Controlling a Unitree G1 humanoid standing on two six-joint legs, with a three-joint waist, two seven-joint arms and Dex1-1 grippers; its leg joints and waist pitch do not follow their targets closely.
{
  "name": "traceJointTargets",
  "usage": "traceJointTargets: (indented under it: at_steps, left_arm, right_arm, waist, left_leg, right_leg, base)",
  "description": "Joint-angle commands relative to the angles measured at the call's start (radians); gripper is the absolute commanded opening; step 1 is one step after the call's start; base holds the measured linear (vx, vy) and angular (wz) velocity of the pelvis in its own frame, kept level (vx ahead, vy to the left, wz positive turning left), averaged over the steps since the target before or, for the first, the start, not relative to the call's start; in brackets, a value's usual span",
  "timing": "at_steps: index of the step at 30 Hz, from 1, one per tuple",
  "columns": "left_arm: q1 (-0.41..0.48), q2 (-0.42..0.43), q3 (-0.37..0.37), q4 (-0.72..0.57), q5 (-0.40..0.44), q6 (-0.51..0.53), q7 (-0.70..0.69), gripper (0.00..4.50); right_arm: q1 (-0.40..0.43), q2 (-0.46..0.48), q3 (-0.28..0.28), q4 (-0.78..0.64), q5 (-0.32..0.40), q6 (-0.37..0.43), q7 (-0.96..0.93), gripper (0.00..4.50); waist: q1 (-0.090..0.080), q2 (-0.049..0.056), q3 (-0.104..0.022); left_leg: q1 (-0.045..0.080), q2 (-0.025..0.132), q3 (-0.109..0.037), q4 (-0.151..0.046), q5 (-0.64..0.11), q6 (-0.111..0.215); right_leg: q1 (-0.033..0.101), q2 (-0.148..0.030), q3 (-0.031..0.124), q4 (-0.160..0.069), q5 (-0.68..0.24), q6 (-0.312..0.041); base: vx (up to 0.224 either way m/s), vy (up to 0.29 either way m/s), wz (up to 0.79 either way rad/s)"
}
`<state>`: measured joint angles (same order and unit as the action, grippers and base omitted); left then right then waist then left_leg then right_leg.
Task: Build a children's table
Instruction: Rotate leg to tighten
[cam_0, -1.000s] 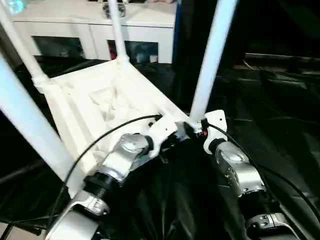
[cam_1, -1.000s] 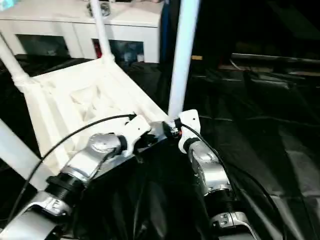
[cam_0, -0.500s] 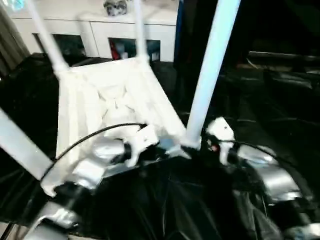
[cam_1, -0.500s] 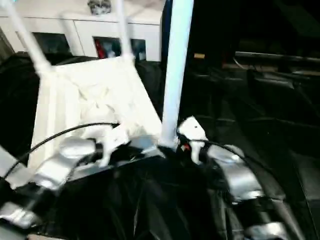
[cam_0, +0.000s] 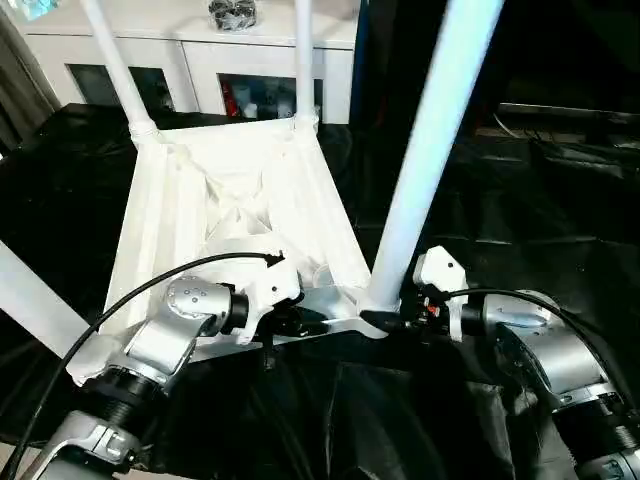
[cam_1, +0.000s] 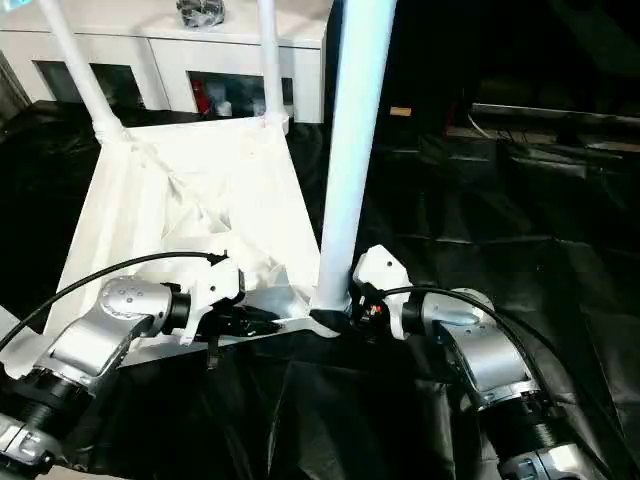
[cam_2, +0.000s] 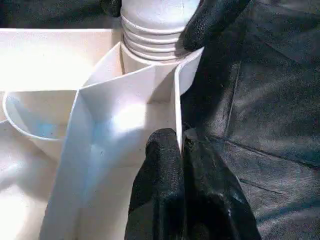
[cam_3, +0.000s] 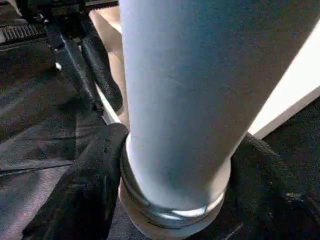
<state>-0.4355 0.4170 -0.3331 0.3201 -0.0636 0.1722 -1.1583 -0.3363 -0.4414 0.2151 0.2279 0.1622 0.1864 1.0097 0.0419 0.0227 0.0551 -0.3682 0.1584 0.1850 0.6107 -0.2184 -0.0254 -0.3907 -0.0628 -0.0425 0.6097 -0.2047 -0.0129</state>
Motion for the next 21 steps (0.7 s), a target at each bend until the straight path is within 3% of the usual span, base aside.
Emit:
traceJointTargets:
  at_steps: [1,6,7,9,11,12,13,15,16,18,20,21]
  left_arm:
    - [0.009,-0.004,-0.028,-0.026,-0.013,-0.004,-0.044,0.00]
    - [-0.003,-0.034,-0.018,0.004,0.011,-0.005,0.028,0.00]
    - [-0.031,-0.071,-0.011,0.051,0.050,0.009,0.131,0.00]
    - [-0.048,-0.099,-0.003,0.075,0.063,0.022,0.186,0.00]
    - [-0.083,-0.172,0.011,0.110,0.087,0.070,0.311,0.00]
    - [-0.083,-0.172,0.011,0.110,0.087,0.070,0.311,0.00]
    - [-0.092,-0.205,0.012,0.112,0.100,0.104,0.365,0.00]
    - [-0.104,-0.246,0.018,0.121,0.106,0.135,0.421,0.00]
    - [-0.115,-0.271,0.027,0.133,0.110,0.143,0.467,0.00]
    - [-0.131,-0.308,0.037,0.154,0.117,0.145,0.513,0.00]
    - [-0.145,-0.330,0.031,0.171,0.129,0.119,0.530,0.00]
    - [-0.147,-0.330,0.026,0.172,0.130,0.114,0.521,0.00]
  right_arm:
    - [-0.007,-0.011,0.004,-0.019,0.002,0.003,0.002,2.72]
    - [-0.002,0.016,0.002,-0.007,-0.002,-0.005,-0.022,2.72]
    - [-0.012,0.068,-0.021,0.038,-0.016,-0.009,-0.117,2.72]
    - [-0.022,0.107,-0.040,0.074,-0.028,-0.010,-0.193,2.72]
    - [-0.047,0.206,-0.082,0.167,-0.045,-0.010,-0.376,2.71]
    - [-0.047,0.206,-0.082,0.167,-0.045,-0.010,-0.376,2.71]
    - [-0.055,0.249,-0.092,0.199,-0.052,-0.011,-0.449,2.70]
    - [-0.067,0.302,-0.108,0.233,-0.054,0.000,-0.536,2.70]
    - [-0.073,0.326,-0.106,0.249,-0.065,-0.009,-0.575,2.70]
    - [-0.086,0.364,-0.105,0.279,-0.089,-0.030,-0.635,2.70]
    - [-0.097,0.401,-0.112,0.298,-0.091,-0.050,-0.653,2.70]
    - [-0.098,0.404,-0.113,0.297,-0.088,-0.052,-0.644,3.05]
  waist:
    - [-0.001,-0.015,-0.063]
    - [-0.001,-0.016,-0.063]
    - [-0.003,-0.016,-0.062]
    - [-0.006,-0.019,-0.057]
    - [-0.011,-0.019,-0.059]
    - [-0.015,-0.022,-0.056]
    - [-0.016,-0.019,-0.058]
    - [-0.018,-0.020,-0.056]
    - [-0.018,-0.022,-0.058]
    - [-0.019,-0.020,-0.059]
    - [-0.016,-0.021,-0.063]
    - [-0.015,-0.021,-0.063]
  left_leg:
    - [0.010,0.077,-0.026,-0.071,-0.055,0.102]
    - [0.011,0.077,-0.025,-0.070,-0.051,0.103]
    - [0.011,0.077,-0.025,-0.070,-0.060,0.100]
    - [0.014,0.075,-0.024,-0.075,-0.096,0.074]
    - [0.015,0.074,-0.027,-0.077,-0.115,0.038]
    - [0.014,0.072,-0.029,-0.079,-0.141,0.024]
    - [0.010,0.072,-0.031,-0.080,-0.142,0.018]
    - [0.014,0.071,-0.027,-0.079,-0.154,0.018]
    - [0.010,0.069,-0.029,-0.079,-0.147,0.019]
    - [0.014,0.069,-0.027,-0.078,-0.134,0.021]
    - [0.009,0.069,-0.027,-0.077,-0.107,0.035]
    - [0.008,0.069,-0.028,-0.076,-0.100,0.040]
  right_leg:
    - [0.048,-0.090,0.050,-0.055,-0.038,-0.287]
    - [0.047,-0.089,0.050,-0.054,-0.035,-0.289]
    - [0.045,-0.089,0.050,-0.057,-0.052,-0.288]
    - [0.041,-0.088,0.051,-0.066,-0.117,-0.281]
    - [0.042,-0.090,0.051,-0.069,-0.164,-0.267]
    - [0.042,-0.091,0.050,-0.075,-0.208,-0.257]
    - [0.047,-0.092,0.050,-0.073,-0.219,-0.245]
    - [0.039,-0.089,0.053,-0.079,-0.223,-0.238]
    - [0.045,-0.090,0.052,-0.078,-0.225,-0.233]
    - [0.039,-0.087,0.052,-0.079,-0.202,-0.234]
    - [0.045,-0.090,0.052,-0.074,-0.154,-0.239]
    - [0.046,-0.089,0.051,-0.071,-0.139,-0.240]
  base:
    - [0.000,0.000,0.00]
    - [0.000,0.000,0.00]
    - [0.000,0.000,0.00]
    - [0.000,0.000,0.00]
    - [0.000,0.000,0.00]
    - [0.000,0.000,0.00]
    - [0.000,0.000,0.00]
    - [0.000,0.000,0.00]
    - [0.000,0.000,0.00]
    - [0.000,0.000,0.00]
    - [0.000,0.000,0.00]
    - [0.000,0.000,0.00]
